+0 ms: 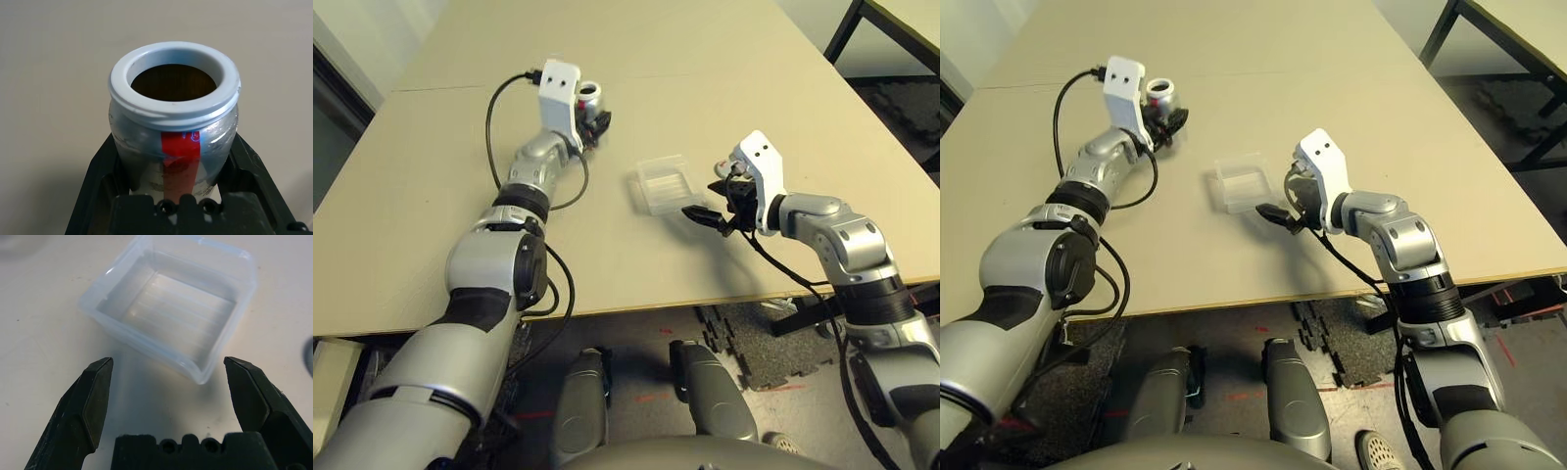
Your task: Pour the medicine from the bottle into the box.
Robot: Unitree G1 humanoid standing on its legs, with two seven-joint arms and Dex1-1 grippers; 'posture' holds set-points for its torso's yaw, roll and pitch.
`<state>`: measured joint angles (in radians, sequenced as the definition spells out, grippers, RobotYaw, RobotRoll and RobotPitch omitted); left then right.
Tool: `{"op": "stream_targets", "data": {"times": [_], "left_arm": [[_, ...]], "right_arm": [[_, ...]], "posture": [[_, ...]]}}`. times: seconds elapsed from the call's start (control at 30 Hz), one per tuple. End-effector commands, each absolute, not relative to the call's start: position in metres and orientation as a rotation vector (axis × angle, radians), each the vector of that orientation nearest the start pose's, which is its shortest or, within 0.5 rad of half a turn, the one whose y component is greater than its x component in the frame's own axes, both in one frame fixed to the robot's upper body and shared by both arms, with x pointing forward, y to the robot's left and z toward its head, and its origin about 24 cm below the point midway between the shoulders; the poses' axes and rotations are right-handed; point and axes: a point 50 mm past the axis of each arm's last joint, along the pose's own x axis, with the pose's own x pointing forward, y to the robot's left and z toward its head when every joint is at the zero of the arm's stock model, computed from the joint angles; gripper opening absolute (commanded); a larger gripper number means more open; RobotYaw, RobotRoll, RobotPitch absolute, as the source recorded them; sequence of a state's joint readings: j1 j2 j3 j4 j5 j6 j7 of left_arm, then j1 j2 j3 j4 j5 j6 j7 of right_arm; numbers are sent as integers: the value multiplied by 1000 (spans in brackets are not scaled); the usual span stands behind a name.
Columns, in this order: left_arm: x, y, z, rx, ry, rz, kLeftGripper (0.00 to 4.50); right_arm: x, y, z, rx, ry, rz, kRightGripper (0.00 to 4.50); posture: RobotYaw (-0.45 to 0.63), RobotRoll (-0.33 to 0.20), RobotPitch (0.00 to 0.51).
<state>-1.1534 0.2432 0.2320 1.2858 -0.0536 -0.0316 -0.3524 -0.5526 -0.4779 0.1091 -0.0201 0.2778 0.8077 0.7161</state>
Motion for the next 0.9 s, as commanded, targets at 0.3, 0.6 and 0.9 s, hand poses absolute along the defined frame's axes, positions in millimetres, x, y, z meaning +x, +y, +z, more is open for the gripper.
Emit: {"op": "stream_targets", "data": {"times": [0.3, 0.6, 0.9], "left_arm": [[423, 153, 183, 321, -27, -361, 2530], [401, 52, 220, 2256, -574, -901, 2524], [401, 33, 210, 2486, -676, -892, 2521]], "right_arm": [[308, -159, 132, -159, 390, 793, 4500], [316, -158, 129, -145, 366, 770, 4500], [323, -149, 137, -119, 309, 752, 4500]], "posture": [[-207, 0, 136], [-211, 0, 115], [-256, 0, 117]]}}
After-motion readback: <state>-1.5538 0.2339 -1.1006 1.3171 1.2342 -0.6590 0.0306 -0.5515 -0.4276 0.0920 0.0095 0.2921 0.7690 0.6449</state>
